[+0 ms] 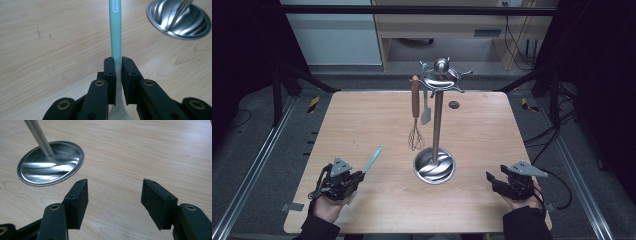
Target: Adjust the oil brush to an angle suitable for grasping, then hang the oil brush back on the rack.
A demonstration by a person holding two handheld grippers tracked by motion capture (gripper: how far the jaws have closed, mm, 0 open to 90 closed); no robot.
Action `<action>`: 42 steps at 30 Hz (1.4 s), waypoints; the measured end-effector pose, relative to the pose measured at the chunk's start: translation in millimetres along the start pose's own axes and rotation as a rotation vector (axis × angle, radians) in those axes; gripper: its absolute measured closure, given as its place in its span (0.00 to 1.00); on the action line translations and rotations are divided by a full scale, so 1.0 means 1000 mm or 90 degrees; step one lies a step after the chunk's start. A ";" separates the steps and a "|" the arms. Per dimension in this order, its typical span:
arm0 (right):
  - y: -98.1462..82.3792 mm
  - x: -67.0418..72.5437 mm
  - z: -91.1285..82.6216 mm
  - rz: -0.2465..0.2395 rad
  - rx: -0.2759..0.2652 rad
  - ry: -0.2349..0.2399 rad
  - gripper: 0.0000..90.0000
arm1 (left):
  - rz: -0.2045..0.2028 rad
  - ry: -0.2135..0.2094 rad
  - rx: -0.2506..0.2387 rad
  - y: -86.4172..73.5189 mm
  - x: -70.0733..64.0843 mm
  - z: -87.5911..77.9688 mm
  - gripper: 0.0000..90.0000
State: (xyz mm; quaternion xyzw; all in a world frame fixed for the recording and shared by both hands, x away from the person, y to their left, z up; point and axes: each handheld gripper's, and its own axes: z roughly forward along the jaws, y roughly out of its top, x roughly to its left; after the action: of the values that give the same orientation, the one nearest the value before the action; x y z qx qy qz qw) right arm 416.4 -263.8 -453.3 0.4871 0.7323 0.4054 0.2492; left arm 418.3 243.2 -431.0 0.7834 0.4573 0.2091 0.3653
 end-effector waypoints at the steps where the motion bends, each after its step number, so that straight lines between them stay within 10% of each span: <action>1: 0.000 0.000 0.000 0.000 0.001 0.000 0.43 | -0.006 0.001 -0.016 0.001 0.000 -0.003 0.91; 21: 0.000 -0.002 0.002 -0.007 0.002 -0.006 0.43 | -0.020 0.015 -0.188 0.015 -0.007 -0.048 0.91; 42: -0.002 -0.004 0.002 -0.003 0.004 -0.005 0.42 | 0.006 -0.012 -0.300 0.038 -0.031 -0.089 0.91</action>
State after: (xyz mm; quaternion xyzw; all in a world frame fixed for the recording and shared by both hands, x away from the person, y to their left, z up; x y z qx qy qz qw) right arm 418.7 -266.7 -455.9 0.4876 0.7336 0.4010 0.2515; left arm 365.7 237.9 -344.1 0.6808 0.3884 0.3043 0.5414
